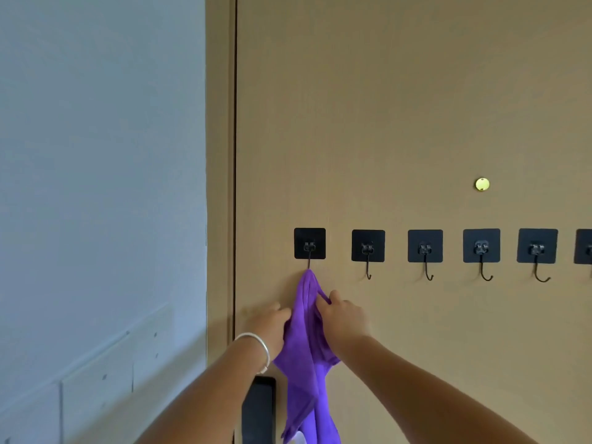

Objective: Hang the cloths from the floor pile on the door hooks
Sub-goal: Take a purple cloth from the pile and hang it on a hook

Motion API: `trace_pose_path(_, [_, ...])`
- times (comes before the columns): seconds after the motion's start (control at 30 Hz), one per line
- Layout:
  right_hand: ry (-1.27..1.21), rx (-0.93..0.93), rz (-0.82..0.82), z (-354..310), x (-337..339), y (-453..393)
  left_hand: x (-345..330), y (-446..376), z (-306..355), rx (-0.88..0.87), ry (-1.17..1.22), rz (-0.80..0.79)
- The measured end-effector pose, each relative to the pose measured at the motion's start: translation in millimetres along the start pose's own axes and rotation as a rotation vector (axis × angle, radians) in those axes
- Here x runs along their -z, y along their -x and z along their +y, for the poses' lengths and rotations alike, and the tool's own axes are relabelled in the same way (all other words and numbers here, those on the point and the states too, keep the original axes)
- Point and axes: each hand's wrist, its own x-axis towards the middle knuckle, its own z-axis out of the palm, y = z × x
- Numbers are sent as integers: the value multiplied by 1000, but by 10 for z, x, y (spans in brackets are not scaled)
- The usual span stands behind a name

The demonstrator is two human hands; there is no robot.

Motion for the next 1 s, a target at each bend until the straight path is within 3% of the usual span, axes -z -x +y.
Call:
trace_pose_path(0.13, [48,-19,5,-65,25,13,-3,-3,109,27,-101,-18])
trace_pose_path(0.3, [230,40,-48,51,148,106,261,59,1,-7,-491,-161])
trace_pose_path(0.43, [191,81,61,272,377,106,678,-33,-15,2,-607,-44])
trace_pose_path(0.57, [102,30,216,564,754,74,980,-199,223,-63,-500,141])
trace_pose_path(0.73, [97,-77,295,1140,901,225,981,-372,844,-225,-379,398])
trace_pose_path(1.0, [171,-282,262,2237,979,888,706,-600,1984,-421,-259,324])
